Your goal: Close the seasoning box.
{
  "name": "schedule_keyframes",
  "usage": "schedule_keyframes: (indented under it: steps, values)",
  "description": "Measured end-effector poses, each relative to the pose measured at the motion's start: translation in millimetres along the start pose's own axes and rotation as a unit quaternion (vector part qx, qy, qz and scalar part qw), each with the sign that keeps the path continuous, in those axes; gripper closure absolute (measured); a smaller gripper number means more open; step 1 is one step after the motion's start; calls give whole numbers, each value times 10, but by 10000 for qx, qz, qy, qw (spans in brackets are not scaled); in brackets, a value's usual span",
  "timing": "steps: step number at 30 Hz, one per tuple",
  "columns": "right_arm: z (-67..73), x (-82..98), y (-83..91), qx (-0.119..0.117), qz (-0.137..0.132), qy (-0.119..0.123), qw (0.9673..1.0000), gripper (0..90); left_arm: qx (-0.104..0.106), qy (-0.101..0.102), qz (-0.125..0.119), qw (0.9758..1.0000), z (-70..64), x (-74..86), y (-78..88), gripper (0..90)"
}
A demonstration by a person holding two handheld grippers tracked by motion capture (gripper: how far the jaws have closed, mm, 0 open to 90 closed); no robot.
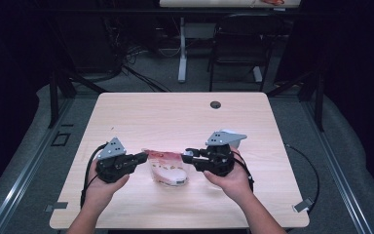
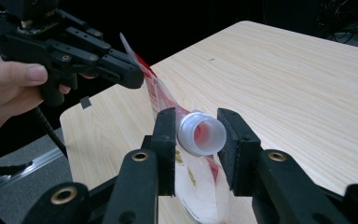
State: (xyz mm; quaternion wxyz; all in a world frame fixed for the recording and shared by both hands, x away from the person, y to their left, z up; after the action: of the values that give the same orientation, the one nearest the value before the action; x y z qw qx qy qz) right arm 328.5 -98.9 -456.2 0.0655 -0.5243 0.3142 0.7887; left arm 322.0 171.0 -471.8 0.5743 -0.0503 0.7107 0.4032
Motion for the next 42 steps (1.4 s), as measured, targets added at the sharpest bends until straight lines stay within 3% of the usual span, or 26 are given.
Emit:
schedule_keyframes:
  steps: [8, 16, 23, 31, 42]
  values:
    - [27, 7, 70, 41, 30, 39, 10000, 695, 42, -38, -21, 10000, -60, -20, -39, 900]
    - [7, 64, 219, 145, 28, 53, 9999, 693, 228, -98, -13, 9997, -158, -63, -111, 900]
    - [-7, 102, 270, 182, 97, 83, 9998, 686, 308, 35, -56, 9995, -158, -75, -131, 888]
    - [53, -49, 326, 242, -246, 196, 9992, 544, 291, 155, -104, 9994, -111, -54, -60, 842]
    - [139, -228, 212, 129, -142, 437, 9989, 451, 203, 233, 33, 9995, 7, 28, 20, 709]
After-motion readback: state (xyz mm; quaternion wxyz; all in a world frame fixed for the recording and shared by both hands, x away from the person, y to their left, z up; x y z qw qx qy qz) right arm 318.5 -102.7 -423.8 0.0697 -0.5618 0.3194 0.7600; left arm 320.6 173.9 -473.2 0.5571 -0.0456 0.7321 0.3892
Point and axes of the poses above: each handheld gripper's, and its own axes: y roughly backward along the jaws, x roughly out of its underside, z roughly to its left, the point moved 3 cm from there along -y, roughly forward along the jaws, and after that the axes turned 3 degrees about -y, right-handed, at the moved point
